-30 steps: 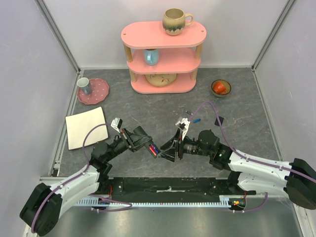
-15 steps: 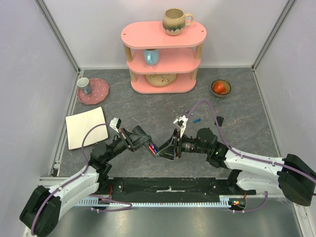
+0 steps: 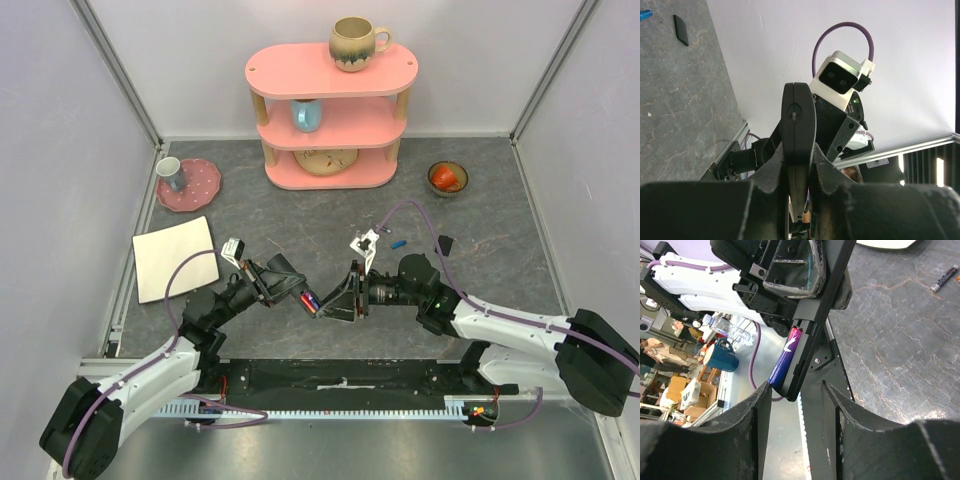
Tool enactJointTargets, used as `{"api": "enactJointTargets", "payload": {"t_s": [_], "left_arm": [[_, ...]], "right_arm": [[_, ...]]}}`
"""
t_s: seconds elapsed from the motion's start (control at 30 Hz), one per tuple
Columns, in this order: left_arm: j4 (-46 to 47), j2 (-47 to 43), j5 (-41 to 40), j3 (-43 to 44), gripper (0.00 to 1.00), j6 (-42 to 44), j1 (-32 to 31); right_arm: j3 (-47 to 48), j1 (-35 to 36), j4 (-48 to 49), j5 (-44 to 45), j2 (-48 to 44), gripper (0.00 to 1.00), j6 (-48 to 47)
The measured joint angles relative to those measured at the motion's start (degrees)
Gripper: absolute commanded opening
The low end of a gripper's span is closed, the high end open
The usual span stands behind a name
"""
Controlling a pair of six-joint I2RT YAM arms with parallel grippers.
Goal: Load the batteries into the remote control
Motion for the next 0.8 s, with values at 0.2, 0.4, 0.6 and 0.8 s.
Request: {"api": "enactJointTargets", "payload": {"t_s": [0.2, 0.4, 0.6, 0.8], "left_arm": [[-0.04, -0.28, 1.01, -0.02, 0.02, 0.0, 0.0], [-0.13, -1.29, 1.2, -0.02, 0.02, 0.0, -0.11], [-1.38, -1.22, 1.22, -0.02, 0.02, 0.02, -0.33], [-2.08, -1.18, 1.31, 0.0, 0.02, 0.02, -0.39]], "right_arm": [[0.59, -0.96, -1.25, -3.08, 0.87, 0.58, 0.87], [2.78, -1.07, -5.44, -4.63, 0.9, 0.62, -0.22], [3.5, -1.27, -8.57, -4.85, 0.9, 0.65, -1.27], [3.54, -1.33, -9.94, -4.79, 0.85, 0.68, -1.84]]}}
